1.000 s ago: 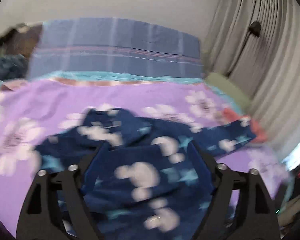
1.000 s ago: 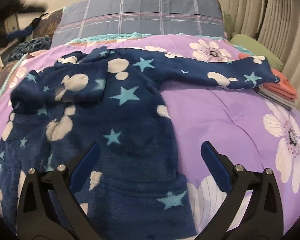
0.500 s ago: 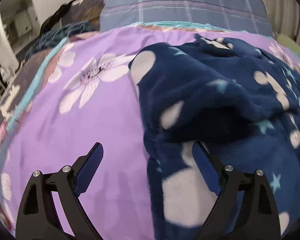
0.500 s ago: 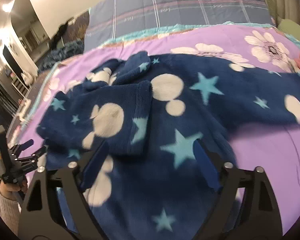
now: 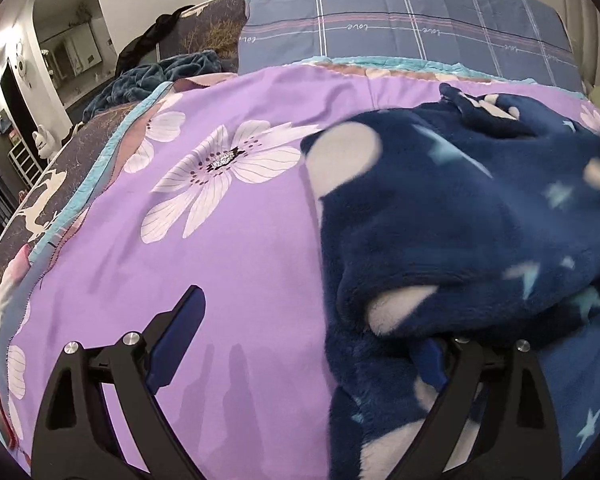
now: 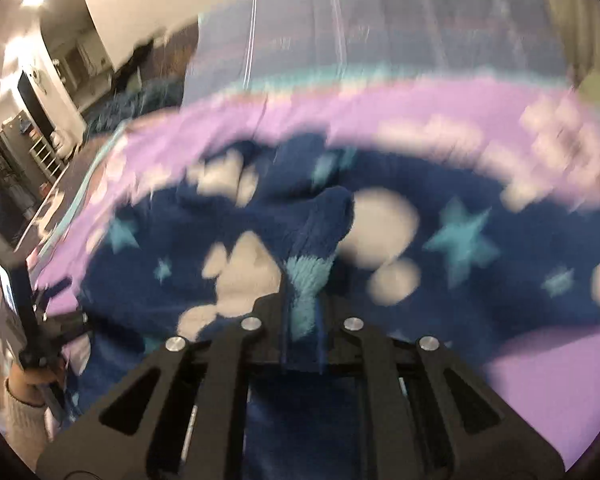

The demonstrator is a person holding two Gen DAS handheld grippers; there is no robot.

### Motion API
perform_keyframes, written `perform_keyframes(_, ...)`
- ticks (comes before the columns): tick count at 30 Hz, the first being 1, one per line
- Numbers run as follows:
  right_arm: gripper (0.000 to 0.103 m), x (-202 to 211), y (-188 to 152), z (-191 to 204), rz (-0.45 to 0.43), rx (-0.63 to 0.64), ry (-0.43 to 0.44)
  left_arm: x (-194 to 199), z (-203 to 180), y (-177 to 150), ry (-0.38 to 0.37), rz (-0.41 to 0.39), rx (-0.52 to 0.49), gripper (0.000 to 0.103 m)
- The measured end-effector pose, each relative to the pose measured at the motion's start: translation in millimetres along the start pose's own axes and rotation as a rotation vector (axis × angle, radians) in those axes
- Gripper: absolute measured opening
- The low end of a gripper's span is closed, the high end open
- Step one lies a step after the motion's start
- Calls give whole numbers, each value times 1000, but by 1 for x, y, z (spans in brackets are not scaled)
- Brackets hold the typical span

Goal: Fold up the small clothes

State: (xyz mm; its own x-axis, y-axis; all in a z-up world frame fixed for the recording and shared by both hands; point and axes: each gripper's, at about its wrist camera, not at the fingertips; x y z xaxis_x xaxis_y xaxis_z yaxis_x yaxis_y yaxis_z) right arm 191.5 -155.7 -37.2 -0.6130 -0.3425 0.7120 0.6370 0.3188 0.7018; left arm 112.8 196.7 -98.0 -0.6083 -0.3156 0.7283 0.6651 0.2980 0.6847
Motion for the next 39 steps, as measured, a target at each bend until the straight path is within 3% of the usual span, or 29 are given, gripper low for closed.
perform_keyframes(2, 14, 14, 3, -10, -10, 31, -58, 3, 0, -1, 1, -10, -4, 94)
perform_keyframes(3, 25, 12, -1, -14, 22, 46, -68, 3, -2, -2, 11, -17, -13, 94)
perform_keyframes(4, 48, 6, -6, -18, 60, 53, -77, 3, -3, -2, 15, -20, -19, 94)
perform_keyframes(5, 57, -3, -15, -23, 116, 51, -82, 3, -2, -3, 15, -20, -22, 94)
perform_keyframes(6, 58, -9, -24, -30, 146, 34, -73, 3, -2, -3, 12, -19, -20, 94)
perform_keyframes(11, 59, -15, -18, -51, 78, -83, 13, -2, 5, -2, -22, 10, 10, 95)
perform_keyframes(17, 62, -63, 16, -49, 97, -97, 54, -7, 6, -5, -25, 22, 27, 99)
perform_keyframes(18, 54, -77, 18, -46, 120, -103, 45, -8, 7, -5, -28, 24, 31, 99)
perform_keyframes(19, 24, -84, 19, -43, 135, -107, 34, -9, 9, -5, -36, 29, 40, 100)
perform_keyframes(21, 17, -87, 24, -34, 129, -88, 1, -10, 12, -5, -51, 37, 57, 100)
perform_keyframes(25, 19, -51, 35, -31, -28, -74, -82, -14, 17, -5, -78, 57, 85, 102)
perform_keyframes(26, 21, -53, 36, -36, -18, -84, -124, -15, 18, -5, -83, 62, 93, 102)
perform_keyframes(28, 34, -68, 32, -44, 66, -57, -220, -16, 19, -5, -96, 70, 107, 102)
perform_keyframes(30, 32, -74, 20, -54, 132, -60, -263, -16, 20, -5, -98, 68, 111, 102)
perform_keyframes(31, 31, -67, 15, -58, 109, -103, -231, -15, 19, -5, -93, 62, 107, 102)
perform_keyframes(33, 31, -42, 4, -56, 23, -177, -77, -12, 18, -5, -94, 56, 103, 101)
perform_keyframes(35, 31, -17, -2, -40, -38, -147, 42, -5, 19, -4, -133, 60, 95, 91)
perform_keyframes(36, 40, -8, -6, -28, -56, -117, 74, -1, 20, -4, -155, 64, 89, 84)
perform_keyframes(37, 56, -3, -12, -18, -57, -83, 102, 9, 21, -5, -174, 59, 79, 82)
perform_keyframes(39, 64, -12, -28, 5, 14, -1, 147, 26, 25, -5, -194, 37, 72, 77)
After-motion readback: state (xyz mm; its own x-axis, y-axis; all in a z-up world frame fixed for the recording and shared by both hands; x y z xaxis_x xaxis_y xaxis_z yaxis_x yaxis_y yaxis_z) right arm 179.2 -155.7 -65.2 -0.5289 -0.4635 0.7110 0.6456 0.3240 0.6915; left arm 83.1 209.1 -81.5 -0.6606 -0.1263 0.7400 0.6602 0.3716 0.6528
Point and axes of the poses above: each gripper's, at about its wrist camera, not at the fingertips, and x roughly against the way its jaws point, z to its left, y to its top, and after that the axes turned 14 degrees about x, right-handed
